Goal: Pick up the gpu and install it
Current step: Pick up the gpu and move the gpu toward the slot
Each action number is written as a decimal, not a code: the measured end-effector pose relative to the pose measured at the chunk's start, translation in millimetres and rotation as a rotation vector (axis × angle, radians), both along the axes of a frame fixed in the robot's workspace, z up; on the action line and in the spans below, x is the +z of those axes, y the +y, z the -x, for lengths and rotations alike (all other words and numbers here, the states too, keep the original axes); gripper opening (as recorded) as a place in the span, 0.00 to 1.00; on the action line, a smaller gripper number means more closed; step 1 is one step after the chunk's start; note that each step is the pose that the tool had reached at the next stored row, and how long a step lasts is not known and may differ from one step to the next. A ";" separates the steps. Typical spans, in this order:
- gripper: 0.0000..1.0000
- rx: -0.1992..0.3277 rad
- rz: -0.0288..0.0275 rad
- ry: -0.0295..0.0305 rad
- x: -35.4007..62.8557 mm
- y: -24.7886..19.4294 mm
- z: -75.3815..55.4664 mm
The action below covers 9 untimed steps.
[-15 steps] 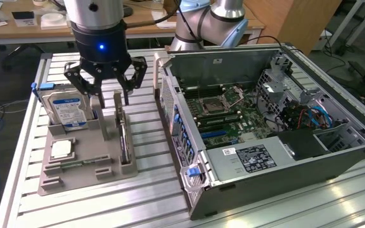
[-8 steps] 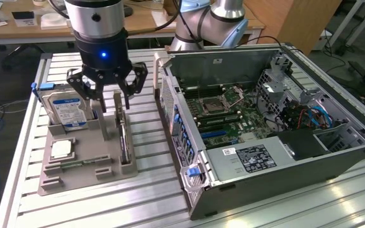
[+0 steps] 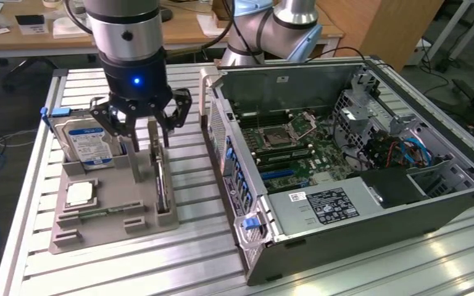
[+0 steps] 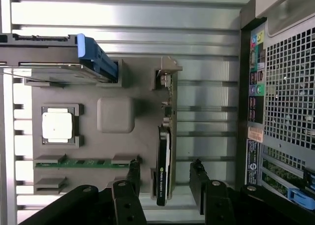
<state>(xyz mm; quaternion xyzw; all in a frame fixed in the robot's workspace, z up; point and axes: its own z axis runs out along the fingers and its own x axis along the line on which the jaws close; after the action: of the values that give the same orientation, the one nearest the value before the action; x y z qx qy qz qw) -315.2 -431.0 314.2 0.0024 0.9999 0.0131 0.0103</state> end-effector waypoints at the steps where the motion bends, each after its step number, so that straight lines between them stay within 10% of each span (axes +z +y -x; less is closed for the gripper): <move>1: 0.53 0.000 0.0000 0.0000 -1.8 0.0 0.0; 9: 0.53 0.001 -0.0001 -0.0001 -16.5 -0.4 -0.1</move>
<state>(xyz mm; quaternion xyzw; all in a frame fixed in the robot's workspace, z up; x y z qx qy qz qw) -315.1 -431.4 297.7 0.0018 0.9999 0.0132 0.0104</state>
